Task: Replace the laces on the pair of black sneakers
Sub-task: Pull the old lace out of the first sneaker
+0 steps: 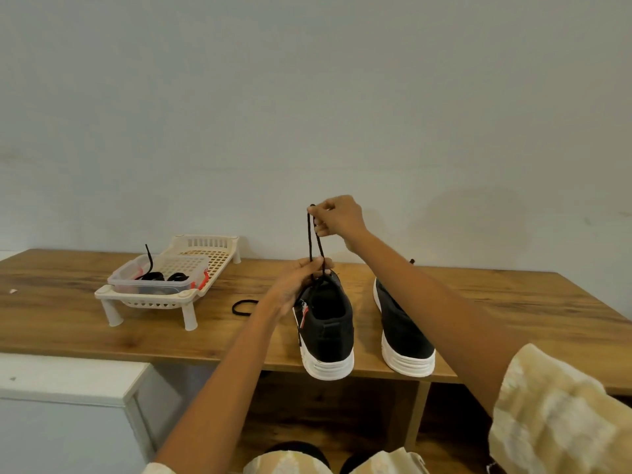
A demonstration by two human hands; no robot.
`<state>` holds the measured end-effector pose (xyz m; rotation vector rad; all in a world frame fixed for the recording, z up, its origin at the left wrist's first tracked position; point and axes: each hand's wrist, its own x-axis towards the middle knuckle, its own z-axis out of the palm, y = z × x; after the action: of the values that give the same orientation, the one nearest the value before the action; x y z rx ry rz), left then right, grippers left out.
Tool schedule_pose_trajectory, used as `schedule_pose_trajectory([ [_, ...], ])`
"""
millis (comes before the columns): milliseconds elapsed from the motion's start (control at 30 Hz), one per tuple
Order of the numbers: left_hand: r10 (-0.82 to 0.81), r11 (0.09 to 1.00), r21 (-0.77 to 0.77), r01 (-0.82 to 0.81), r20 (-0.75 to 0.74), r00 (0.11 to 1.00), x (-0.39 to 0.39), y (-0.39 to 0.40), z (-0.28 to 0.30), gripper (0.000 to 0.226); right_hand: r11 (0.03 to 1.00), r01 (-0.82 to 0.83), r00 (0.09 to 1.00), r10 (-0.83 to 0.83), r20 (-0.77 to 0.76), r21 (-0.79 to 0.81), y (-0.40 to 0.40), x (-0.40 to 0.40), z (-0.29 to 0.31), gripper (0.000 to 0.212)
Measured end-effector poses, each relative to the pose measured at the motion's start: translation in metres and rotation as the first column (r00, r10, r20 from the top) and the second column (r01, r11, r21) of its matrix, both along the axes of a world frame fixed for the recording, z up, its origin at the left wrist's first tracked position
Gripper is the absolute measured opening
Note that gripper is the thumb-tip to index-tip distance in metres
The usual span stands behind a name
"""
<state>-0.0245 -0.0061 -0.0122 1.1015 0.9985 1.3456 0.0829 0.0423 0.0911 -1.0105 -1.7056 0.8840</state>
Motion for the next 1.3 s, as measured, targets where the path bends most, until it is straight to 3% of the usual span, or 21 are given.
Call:
schedule_pose_trajectory([
  [100,0.061,0.998,0.006,-0.062,0.056,0.997,0.0,-0.002,0.005,0.022,0.997,-0.055,0.998,0.054,-0.033,-0.055,0.002,0.01,-0.014,0.02],
  [167,0.189,0.981,-0.098,-0.167,0.302,0.934,-0.007,0.004,0.003,0.027,0.986,-0.122,0.971,0.143,0.191,-0.116,0.002,0.017,-0.02,0.027],
  [200,0.255,0.965,-0.158,-0.208,0.402,0.879,-0.011,0.008,0.0,0.031,0.978,-0.151,0.914,0.193,0.358,-0.143,0.001,0.02,-0.023,0.033],
  [267,0.343,0.935,-0.232,-0.268,0.396,0.852,-0.016,0.01,-0.006,0.035,0.964,-0.19,0.756,0.266,0.598,-0.188,0.002,0.025,-0.033,0.04],
  [367,0.423,0.88,-0.303,-0.366,0.15,0.893,-0.012,0.008,-0.008,0.03,0.947,-0.21,0.639,0.322,0.698,-0.245,-0.004,0.028,-0.039,0.038],
  [433,0.443,0.835,-0.297,-0.463,-0.137,0.886,-0.014,0.011,-0.004,0.011,0.939,-0.225,0.566,0.342,0.75,-0.259,-0.006,0.024,-0.041,0.041],
  [467,0.441,0.81,-0.242,-0.535,-0.35,0.826,-0.017,0.014,-0.002,0.015,0.946,-0.226,0.504,0.317,0.804,-0.232,-0.008,0.021,-0.042,0.043],
  [500,0.419,0.802,-0.159,-0.575,-0.535,0.733,-0.021,0.018,-0.003,0.035,0.959,-0.228,0.435,0.253,0.864,-0.166,-0.009,0.017,-0.045,0.043],
  [533,0.425,0.805,-0.059,-0.591,-0.638,0.643,-0.022,0.018,-0.001,0.052,0.97,-0.231,0.375,0.157,0.914,-0.072,-0.009,0.013,-0.05,0.041],
  [600,0.397,0.878,0.067,-0.474,-0.655,0.643,-0.021,0.008,0.009,0.06,0.965,-0.219,0.331,-0.067,0.941,0.146,-0.013,0.006,-0.064,0.034],
  [667,0.178,0.982,0.084,-0.167,-0.699,0.693,-0.017,0.0,0.015,0.052,0.94,-0.178,0.382,-0.206,0.901,0.291,-0.018,0.003,-0.074,0.025],
  [733,-0.038,0.999,-0.012,0.043,-0.736,0.676,-0.015,-0.009,0.018,0.049,0.925,-0.145,0.462,-0.25,0.851,0.351,-0.018,0.004,-0.079,0.019],
  [833,-0.024,0.999,-0.046,-0.012,-0.713,0.701,-0.017,-0.011,0.019,0.045,0.942,-0.068,0.593,-0.226,0.773,0.327,-0.013,0.012,-0.082,0.011],
  [900,0.028,0.998,-0.016,-0.057,-0.713,0.701,-0.017,-0.011,0.021,0.04,0.969,0.035,0.727,-0.193,0.659,0.244,-0.011,0.019,-0.084,0.018],
  [1033,0.022,1.0,0.024,-0.005,-0.824,0.566,-0.009,-0.006,0.025,0.032,0.982,0.188,0.928,-0.173,0.33,-0.014,-0.004,0.027,-0.087,0.023],
  [1133,0.067,0.998,0.062,-0.027,-0.895,0.441,-0.006,0.002,0.027,0.026,0.975,0.186,0.967,-0.16,0.2,-0.121,-0.001,0.031,-0.087,0.015],
  [1300,0.236,0.97,0.206,-0.132,-0.929,0.284,-0.003,0.009,0.035,0.015,0.978,0.134,0.986,-0.116,0.12,-0.161,-0.001,0.033,-0.089,0.03],
])
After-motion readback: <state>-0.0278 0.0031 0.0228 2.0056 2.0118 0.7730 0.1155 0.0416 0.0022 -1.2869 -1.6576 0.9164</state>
